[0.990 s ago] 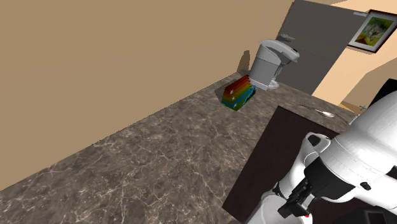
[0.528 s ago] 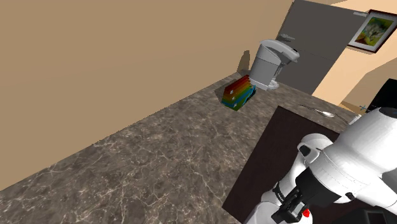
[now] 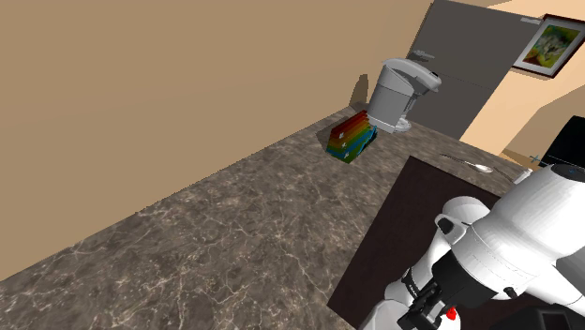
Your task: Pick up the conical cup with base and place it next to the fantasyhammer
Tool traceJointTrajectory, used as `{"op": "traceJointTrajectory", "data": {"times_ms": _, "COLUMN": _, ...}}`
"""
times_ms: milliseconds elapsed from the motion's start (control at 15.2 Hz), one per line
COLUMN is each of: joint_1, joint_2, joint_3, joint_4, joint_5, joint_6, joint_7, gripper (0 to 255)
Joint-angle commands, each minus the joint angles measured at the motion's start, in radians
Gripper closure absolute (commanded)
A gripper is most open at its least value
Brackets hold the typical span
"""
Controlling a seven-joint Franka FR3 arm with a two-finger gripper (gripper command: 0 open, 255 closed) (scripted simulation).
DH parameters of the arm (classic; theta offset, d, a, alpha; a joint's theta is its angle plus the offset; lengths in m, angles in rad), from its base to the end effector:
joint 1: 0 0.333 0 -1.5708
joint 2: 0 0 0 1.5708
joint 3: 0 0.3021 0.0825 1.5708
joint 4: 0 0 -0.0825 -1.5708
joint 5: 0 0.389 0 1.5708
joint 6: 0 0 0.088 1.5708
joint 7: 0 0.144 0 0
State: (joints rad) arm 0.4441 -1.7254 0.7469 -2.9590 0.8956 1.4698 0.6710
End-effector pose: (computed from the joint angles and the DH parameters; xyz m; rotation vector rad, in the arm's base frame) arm 0.0510 0.2366 0.3887 -2.9328 0.1094 -0.1209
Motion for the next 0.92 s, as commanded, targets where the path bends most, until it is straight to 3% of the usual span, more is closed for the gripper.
{"op": "traceJointTrajectory", "data": {"times_ms": 0, "joint_1": 0.0, "joint_2": 0.0, "joint_3": 0.004, "joint_4": -0.002, "joint_5": -0.002, "joint_6": 0.0, "joint_7": 0.0, "gripper": 0}}
{"op": "traceJointTrajectory", "data": {"times_ms": 330, "joint_1": 0.0, "joint_2": 0.0, "joint_3": 0.004, "joint_4": -0.003, "joint_5": -0.002, "joint_6": 0.0, "joint_7": 0.0, "gripper": 0}}
{"op": "traceJointTrajectory", "data": {"times_ms": 594, "joint_1": -0.059, "joint_2": 0.037, "joint_3": -0.144, "joint_4": 0.102, "joint_5": -0.135, "joint_6": -0.066, "joint_7": -0.008, "gripper": 0}}
{"op": "traceJointTrajectory", "data": {"times_ms": 858, "joint_1": -0.058, "joint_2": 0.037, "joint_3": -0.144, "joint_4": 0.102, "joint_5": -0.135, "joint_6": -0.066, "joint_7": -0.007, "gripper": 0}}
